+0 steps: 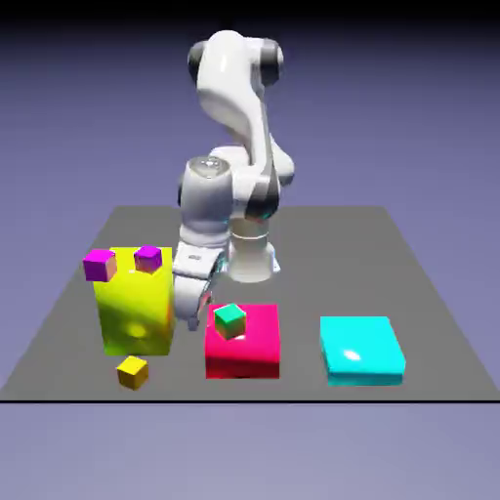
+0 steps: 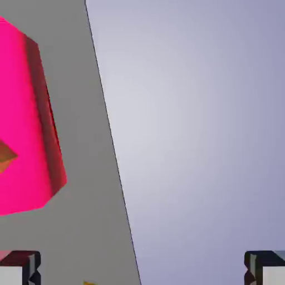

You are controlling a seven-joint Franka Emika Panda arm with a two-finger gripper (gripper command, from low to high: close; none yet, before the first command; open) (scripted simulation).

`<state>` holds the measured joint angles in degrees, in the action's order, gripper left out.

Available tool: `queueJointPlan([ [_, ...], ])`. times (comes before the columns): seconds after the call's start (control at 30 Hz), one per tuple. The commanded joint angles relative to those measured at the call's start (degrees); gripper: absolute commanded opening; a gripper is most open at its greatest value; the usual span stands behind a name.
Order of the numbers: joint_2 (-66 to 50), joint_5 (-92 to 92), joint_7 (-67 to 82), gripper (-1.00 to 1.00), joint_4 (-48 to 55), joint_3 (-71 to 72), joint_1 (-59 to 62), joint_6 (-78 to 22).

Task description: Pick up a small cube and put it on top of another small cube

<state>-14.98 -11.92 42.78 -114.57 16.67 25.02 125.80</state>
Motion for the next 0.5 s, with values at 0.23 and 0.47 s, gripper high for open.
queueJointPlan([
  [0.23,-11.1,-2.8,19.9,0.00,10.9,3.9,6.0,-11.3],
  [0.47,-20.9,-5.2,37.4,0.00,20.4,7.3,11.3,-21.1],
])
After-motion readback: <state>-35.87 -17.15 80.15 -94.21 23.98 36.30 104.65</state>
